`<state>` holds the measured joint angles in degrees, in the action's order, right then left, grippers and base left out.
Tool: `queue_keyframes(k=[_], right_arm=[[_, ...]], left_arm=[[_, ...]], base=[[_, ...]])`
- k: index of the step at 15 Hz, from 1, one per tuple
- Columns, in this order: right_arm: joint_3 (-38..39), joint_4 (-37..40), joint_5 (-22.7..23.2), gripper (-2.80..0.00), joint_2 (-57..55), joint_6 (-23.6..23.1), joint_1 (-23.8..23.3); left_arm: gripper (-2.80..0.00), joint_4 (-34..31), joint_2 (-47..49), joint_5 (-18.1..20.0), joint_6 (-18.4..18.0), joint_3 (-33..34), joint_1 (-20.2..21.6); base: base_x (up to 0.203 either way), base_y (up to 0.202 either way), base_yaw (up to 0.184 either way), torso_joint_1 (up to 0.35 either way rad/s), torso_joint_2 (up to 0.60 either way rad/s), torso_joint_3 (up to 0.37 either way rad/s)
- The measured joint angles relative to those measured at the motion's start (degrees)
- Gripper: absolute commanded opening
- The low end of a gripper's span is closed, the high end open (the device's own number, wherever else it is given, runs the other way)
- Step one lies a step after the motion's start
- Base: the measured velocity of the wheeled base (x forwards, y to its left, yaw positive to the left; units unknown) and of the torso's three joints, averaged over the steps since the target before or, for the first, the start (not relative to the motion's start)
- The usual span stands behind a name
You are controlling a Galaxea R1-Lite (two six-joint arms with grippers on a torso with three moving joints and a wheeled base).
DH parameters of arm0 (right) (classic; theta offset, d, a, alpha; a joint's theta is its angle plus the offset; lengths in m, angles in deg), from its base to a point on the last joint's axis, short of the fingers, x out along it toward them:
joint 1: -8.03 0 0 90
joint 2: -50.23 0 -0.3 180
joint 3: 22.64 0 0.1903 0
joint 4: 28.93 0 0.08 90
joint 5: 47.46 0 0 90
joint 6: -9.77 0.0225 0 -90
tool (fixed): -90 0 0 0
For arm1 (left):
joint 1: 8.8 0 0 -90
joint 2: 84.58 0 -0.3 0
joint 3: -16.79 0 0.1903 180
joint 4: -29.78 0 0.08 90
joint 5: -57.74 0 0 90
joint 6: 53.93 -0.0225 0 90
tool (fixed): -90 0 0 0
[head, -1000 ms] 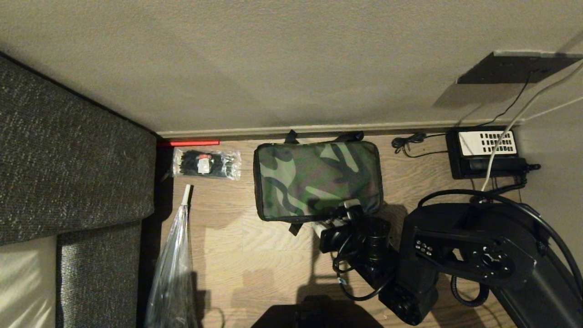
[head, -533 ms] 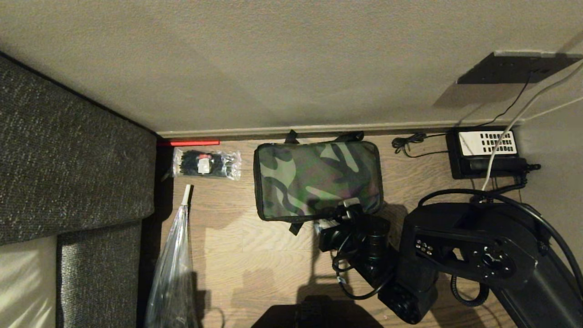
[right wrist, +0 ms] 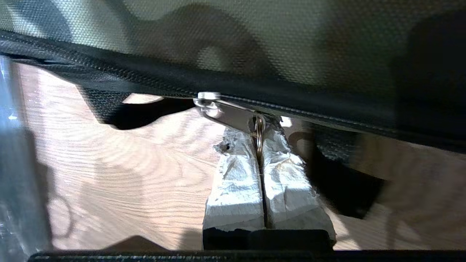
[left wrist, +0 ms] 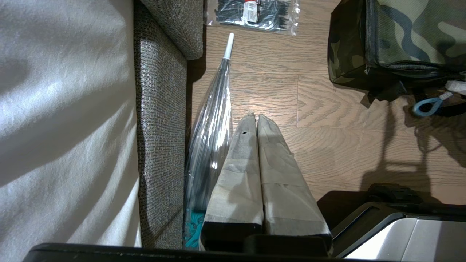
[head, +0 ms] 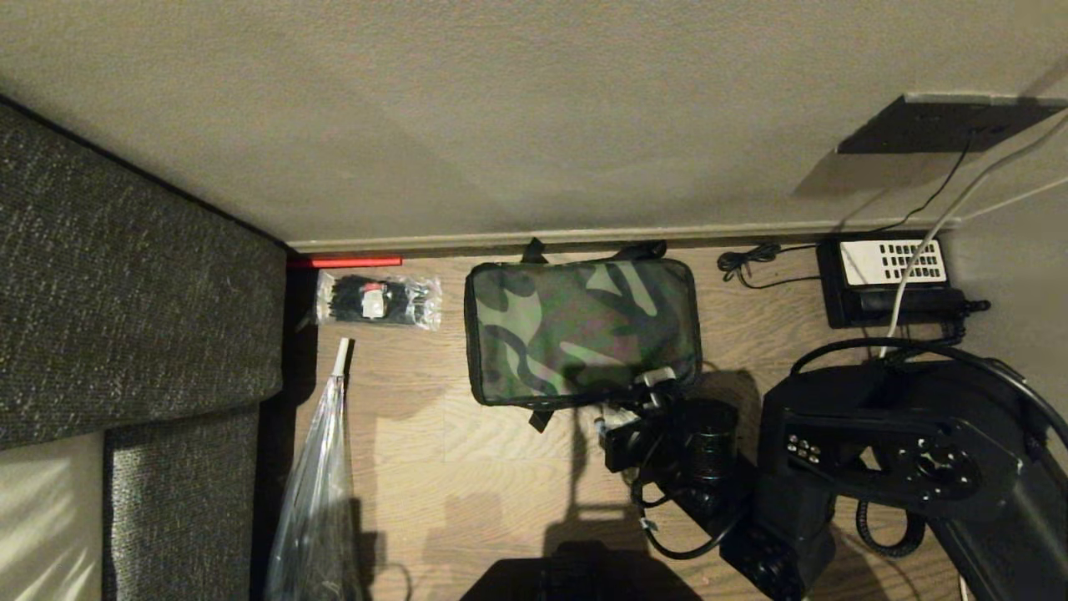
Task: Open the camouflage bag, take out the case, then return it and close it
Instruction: Open the top of the storage box
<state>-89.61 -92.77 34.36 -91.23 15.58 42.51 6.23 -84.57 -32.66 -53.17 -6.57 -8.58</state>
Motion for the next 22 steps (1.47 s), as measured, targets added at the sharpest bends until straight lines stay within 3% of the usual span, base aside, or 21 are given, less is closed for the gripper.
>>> queue_keyframes(k=[6,22], right_arm=[[3.8,0.0,1.1,-2.80,4.2,-4.6,-3.6],[15.1,-0.1,2.3,-2.80,11.0,-6.1,-9.1]], left_arm=[[-2.80,0.0,0.0,0.0,0.0,0.0,0.0],[-2.80,0.0,0.0,0.0,0.0,0.0,0.0]], base=[[0.000,0.000,0.000,0.000,0.00,0.000],[0.000,0.000,0.000,0.000,0.00,0.000]])
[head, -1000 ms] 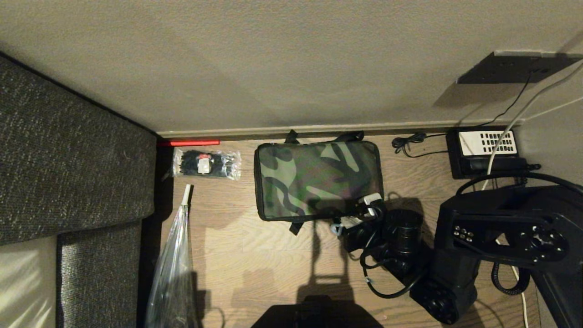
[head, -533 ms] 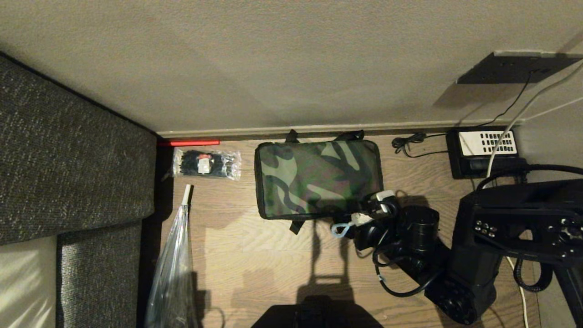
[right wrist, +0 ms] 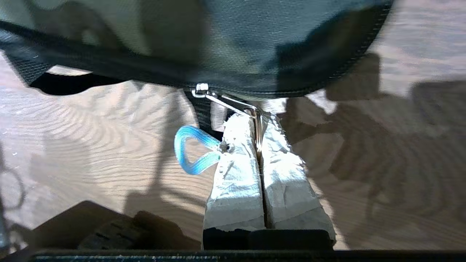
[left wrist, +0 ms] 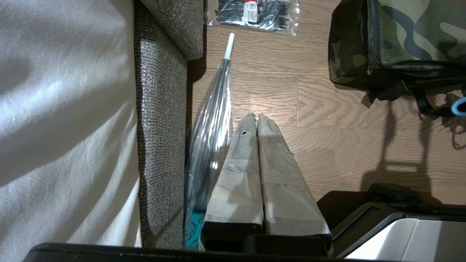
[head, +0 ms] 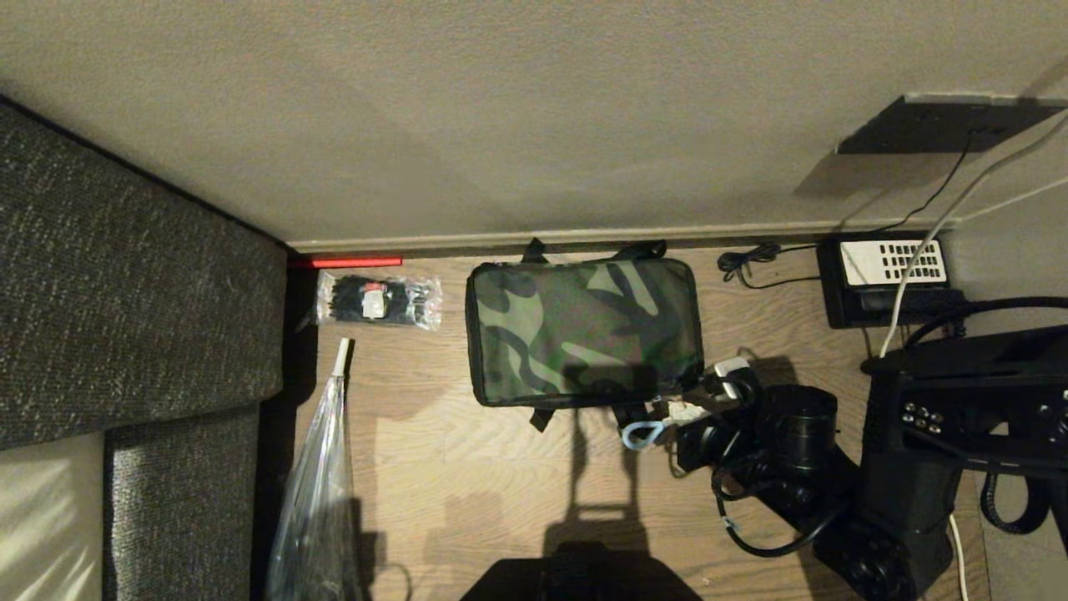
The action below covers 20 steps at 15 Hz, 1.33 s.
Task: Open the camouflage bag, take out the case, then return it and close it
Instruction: Open the top of the storage box
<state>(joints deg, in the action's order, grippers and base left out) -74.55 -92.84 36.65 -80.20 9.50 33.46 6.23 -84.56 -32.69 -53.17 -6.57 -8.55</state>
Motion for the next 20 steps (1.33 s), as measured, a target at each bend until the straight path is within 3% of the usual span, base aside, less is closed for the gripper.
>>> queue_keyframes(k=[20], right_arm=[[2.1,0.1,4.1,-2.80,3.4,-4.4,-9.7]], left_arm=[[-2.80,0.0,0.0,0.0,0.0,0.0,0.0]], base=[[0.000,0.000,0.000,0.000,0.00,0.000]])
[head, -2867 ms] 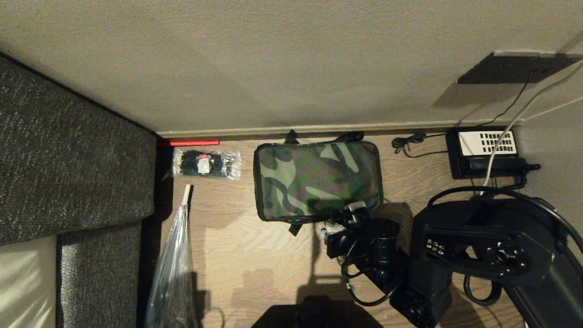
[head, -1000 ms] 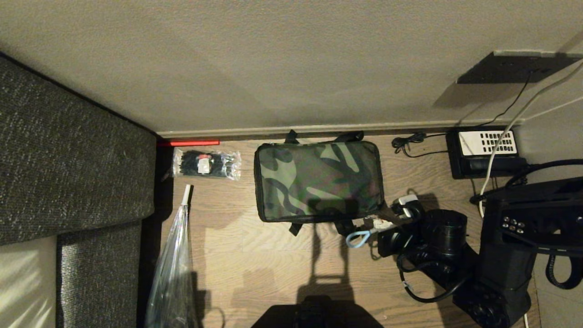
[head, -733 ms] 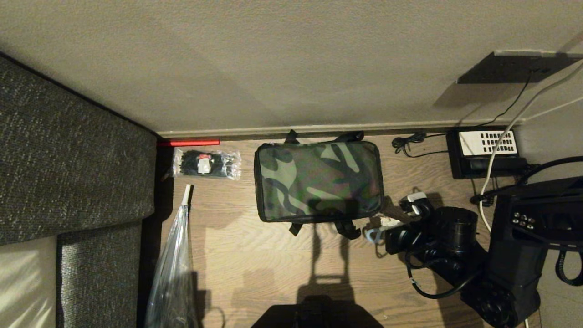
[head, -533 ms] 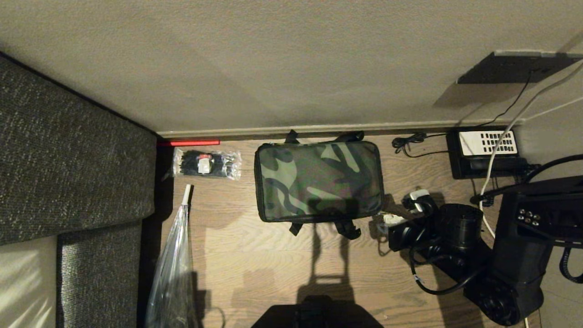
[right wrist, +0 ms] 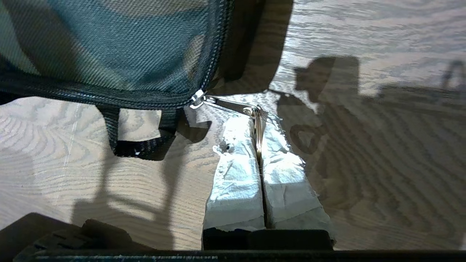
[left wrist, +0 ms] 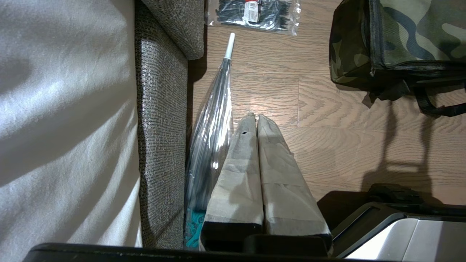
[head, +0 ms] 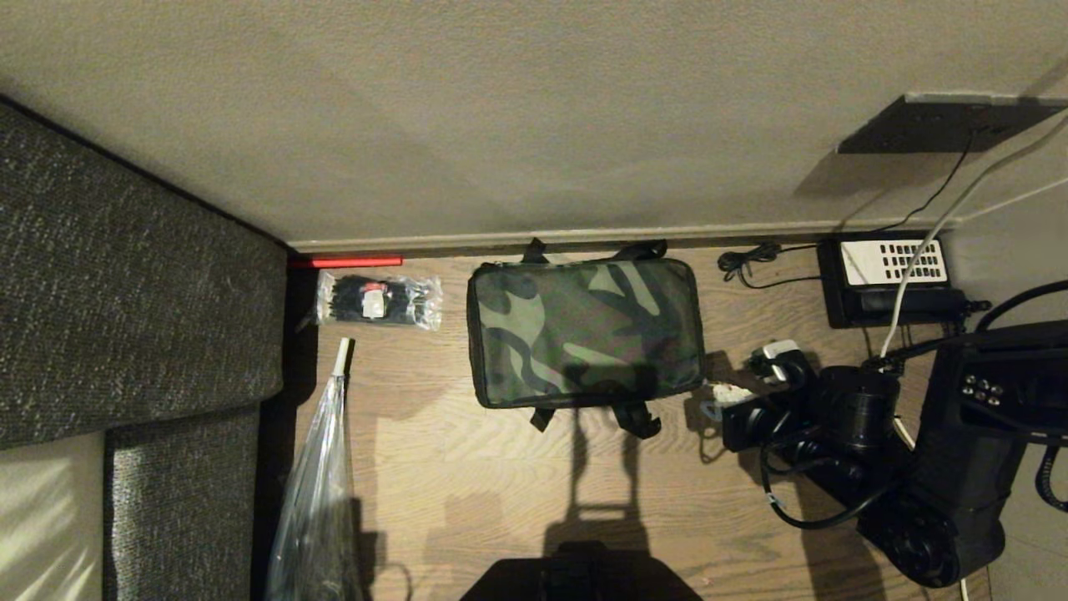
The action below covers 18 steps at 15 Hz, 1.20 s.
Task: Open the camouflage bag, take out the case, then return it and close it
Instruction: Open the top of the storage box
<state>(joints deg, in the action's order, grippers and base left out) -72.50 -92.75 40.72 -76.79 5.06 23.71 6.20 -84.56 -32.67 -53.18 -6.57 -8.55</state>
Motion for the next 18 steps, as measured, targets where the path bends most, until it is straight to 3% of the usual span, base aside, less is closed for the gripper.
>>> queue_keyframes(k=[18], right_arm=[[-7.4,0.0,-0.6,-2.80,1.1,0.4,-0.8]], left_arm=[[-2.80,0.0,0.0,0.0,0.0,0.0,0.0]], base=[[0.000,0.000,0.000,0.000,0.00,0.000]])
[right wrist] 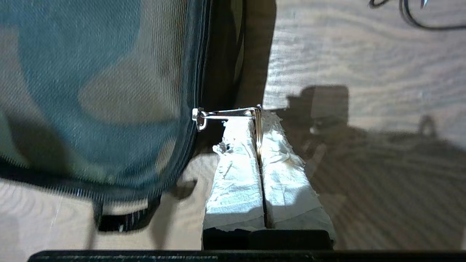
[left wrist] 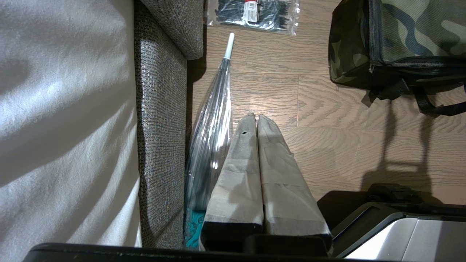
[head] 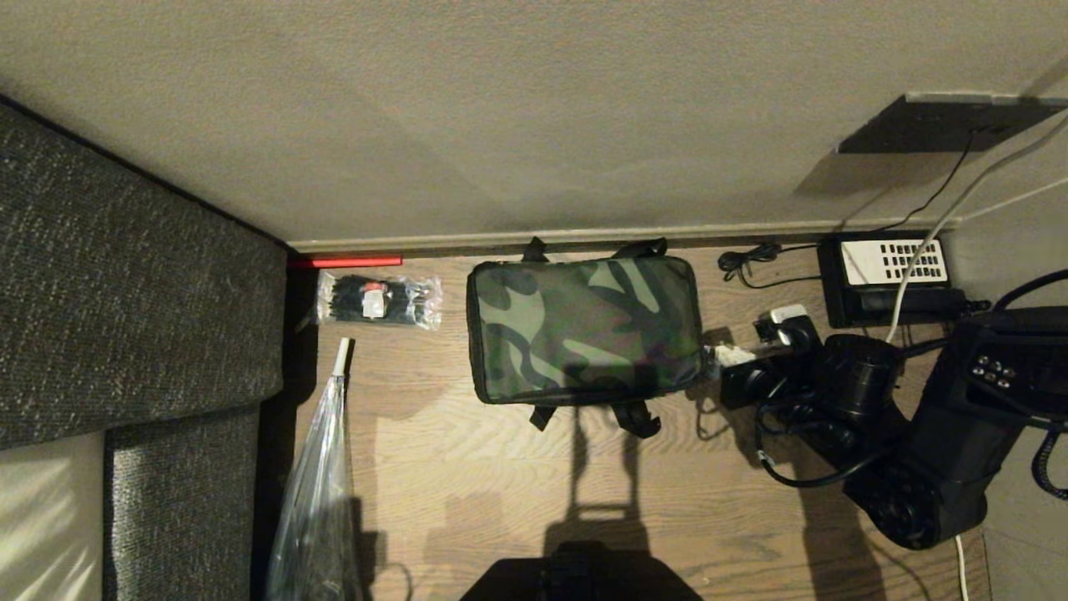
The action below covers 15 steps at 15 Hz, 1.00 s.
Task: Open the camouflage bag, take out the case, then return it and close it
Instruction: Open the top of the storage box
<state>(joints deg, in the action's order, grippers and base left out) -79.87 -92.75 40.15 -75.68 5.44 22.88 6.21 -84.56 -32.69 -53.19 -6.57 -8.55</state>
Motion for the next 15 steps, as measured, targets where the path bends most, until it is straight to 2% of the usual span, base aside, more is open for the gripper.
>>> queue_keyframes(k=[8,12,15], right_arm=[[-7.6,0.1,0.1,-2.80,-1.5,0.2,-0.6],[-16.1,0.0,0.3,-2.80,-3.9,0.3,-1.5],[-18.5,0.0,0.3,-2.80,-4.9,0.6,-1.6]], left_arm=[[-2.80,0.0,0.0,0.0,0.0,0.0,0.0],[-2.80,0.0,0.0,0.0,0.0,0.0,0.0],[-2.80,0.0,0.0,0.0,0.0,0.0,0.0]], base=[[0.000,0.000,0.000,0.000,0.00,0.000],[0.000,0.000,0.000,0.000,0.00,0.000],[0.000,0.000,0.000,0.000,0.00,0.000]])
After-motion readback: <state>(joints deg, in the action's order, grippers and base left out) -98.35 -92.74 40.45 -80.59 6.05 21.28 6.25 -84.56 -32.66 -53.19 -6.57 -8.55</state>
